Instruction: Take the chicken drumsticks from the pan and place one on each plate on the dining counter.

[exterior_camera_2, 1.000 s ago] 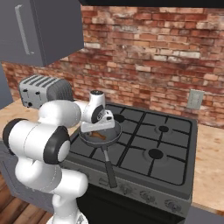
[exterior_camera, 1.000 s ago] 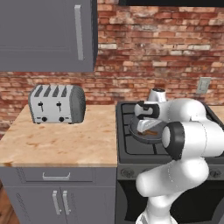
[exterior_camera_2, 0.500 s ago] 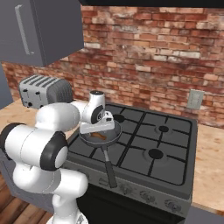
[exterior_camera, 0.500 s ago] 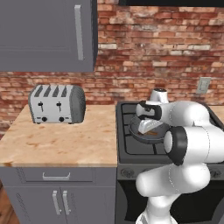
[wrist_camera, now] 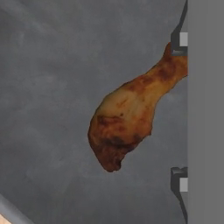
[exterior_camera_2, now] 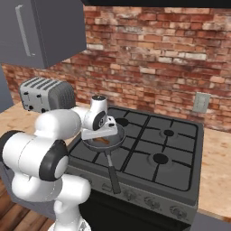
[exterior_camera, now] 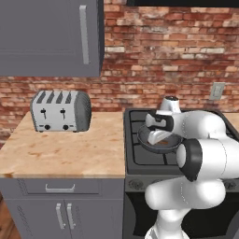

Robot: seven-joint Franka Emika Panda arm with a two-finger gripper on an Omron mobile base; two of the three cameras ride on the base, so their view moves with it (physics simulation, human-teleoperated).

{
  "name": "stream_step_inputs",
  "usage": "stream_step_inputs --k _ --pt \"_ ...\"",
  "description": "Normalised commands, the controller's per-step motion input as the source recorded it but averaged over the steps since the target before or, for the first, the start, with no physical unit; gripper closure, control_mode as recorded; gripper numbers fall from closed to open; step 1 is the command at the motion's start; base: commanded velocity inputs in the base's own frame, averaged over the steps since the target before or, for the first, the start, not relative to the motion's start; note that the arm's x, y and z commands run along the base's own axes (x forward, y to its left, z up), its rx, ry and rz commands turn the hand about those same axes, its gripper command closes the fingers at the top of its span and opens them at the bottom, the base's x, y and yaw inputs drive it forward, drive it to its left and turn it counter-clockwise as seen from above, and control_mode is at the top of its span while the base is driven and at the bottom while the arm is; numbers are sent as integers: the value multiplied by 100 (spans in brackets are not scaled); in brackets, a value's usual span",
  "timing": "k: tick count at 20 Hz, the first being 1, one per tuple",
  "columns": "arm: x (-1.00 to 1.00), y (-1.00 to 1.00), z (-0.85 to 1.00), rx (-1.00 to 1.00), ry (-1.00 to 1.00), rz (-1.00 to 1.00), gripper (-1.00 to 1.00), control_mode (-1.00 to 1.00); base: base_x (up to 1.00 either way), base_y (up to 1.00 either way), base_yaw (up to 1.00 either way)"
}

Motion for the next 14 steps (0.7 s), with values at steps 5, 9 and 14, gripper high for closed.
stream_step_inputs --k 5,9,14 --pt "15 0 -1 0 1 3 -100 -100 0 0 0" --pt "0 0 -16 0 6 4 -100 -100 0 0 0" --pt "3 0 -20 0 6 4 -100 -100 0 0 0"
